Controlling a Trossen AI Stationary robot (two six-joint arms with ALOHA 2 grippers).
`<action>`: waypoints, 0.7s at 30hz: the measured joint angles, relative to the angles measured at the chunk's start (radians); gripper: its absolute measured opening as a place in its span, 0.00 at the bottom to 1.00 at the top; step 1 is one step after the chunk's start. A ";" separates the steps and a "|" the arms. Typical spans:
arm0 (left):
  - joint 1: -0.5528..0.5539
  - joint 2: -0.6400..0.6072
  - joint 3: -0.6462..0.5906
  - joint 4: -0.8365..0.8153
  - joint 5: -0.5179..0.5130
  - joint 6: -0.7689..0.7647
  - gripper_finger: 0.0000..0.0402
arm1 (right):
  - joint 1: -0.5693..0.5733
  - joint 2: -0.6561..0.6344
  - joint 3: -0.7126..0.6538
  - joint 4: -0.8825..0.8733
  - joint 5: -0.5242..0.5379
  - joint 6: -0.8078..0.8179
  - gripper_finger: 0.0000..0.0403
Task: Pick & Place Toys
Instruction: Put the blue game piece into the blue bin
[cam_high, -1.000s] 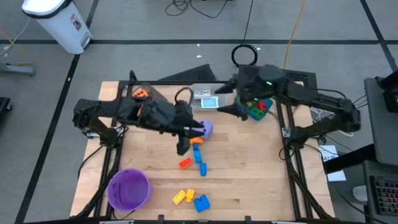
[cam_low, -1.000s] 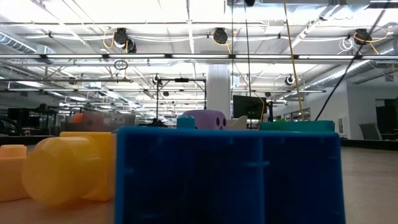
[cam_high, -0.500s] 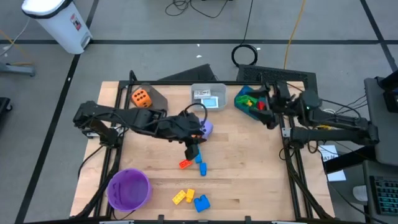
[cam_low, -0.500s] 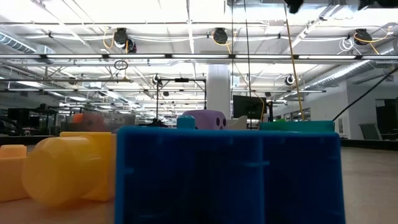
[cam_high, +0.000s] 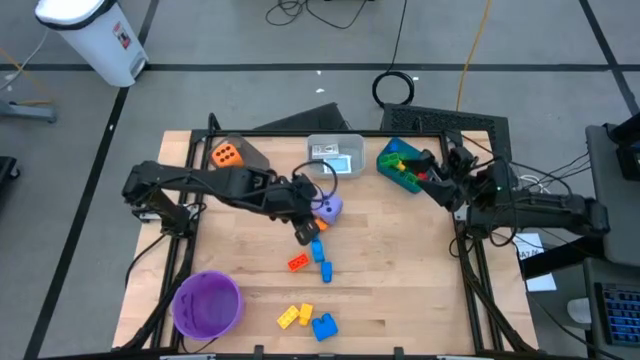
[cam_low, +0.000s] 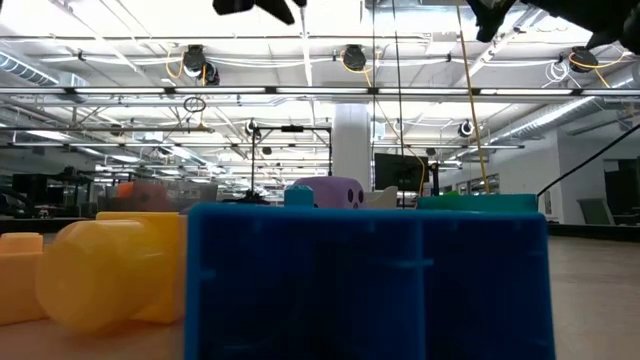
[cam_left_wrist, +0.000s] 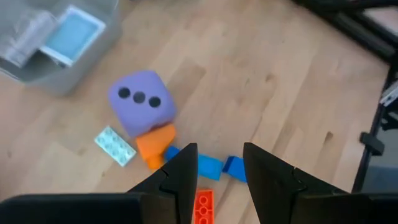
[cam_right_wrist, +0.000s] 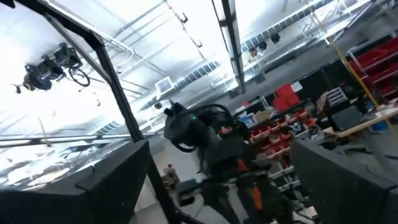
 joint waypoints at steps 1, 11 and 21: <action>0.000 0.014 0.000 0.000 0.008 -0.005 0.34 | 0.007 0.005 0.000 0.006 0.000 0.003 0.94; 0.008 0.241 0.000 -0.003 0.092 -0.144 0.34 | 0.058 0.059 0.001 0.308 0.006 0.087 0.94; 0.056 0.377 0.000 0.004 0.167 -0.401 0.34 | 0.102 0.072 0.001 0.391 0.113 0.188 0.94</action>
